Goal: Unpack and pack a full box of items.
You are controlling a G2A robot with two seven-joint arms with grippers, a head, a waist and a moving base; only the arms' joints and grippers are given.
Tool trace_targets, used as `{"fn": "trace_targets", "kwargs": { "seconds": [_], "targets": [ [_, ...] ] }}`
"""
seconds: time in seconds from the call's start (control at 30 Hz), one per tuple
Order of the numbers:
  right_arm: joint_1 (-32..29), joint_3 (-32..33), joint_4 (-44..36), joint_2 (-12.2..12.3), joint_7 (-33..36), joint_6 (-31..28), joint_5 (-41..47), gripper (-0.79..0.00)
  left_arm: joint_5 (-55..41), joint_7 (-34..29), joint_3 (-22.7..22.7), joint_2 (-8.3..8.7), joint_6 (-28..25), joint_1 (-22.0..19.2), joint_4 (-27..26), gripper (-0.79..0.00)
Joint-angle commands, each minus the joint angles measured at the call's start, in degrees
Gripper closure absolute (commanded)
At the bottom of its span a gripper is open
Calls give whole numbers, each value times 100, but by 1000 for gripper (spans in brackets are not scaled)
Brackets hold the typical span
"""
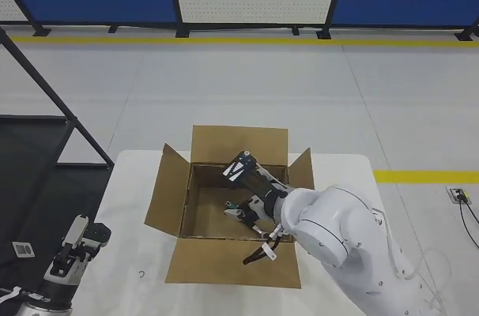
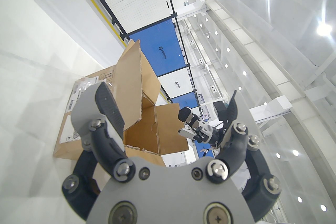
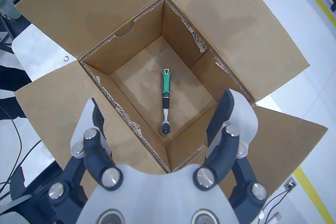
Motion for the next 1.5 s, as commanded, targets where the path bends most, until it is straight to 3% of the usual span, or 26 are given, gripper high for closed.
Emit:
{"fn": "trace_targets", "kwargs": {
  "seconds": [0.0,0.27,0.47,0.7,1.13,1.27,1.47],
  "targets": [
    [-108,-23,-44,6,-169,-118,24,-785,0,0,0,0,0,0,0,-785],
    [-847,1075,-1190,163,-931,-127,85,-785,0,0,0,0,0,0,0,-785],
    [-1762,2151,-2097,301,-1368,-119,4,-785,0,0,0,0,0,0,0,-785],
    [-2816,3362,-2625,406,-1750,-65,150,-785,0,0,0,0,0,0,0,-785],
    [-4511,4916,-2410,509,-1936,-166,801,-785,0,0,0,0,0,0,0,-785],
    [-4823,5064,-2199,569,-1555,-593,878,-785,0,0,0,0,0,0,0,-785],
    [-4938,5052,-2020,639,-1225,-773,847,-785,0,0,0,0,0,0,0,-785]
  ]
}}
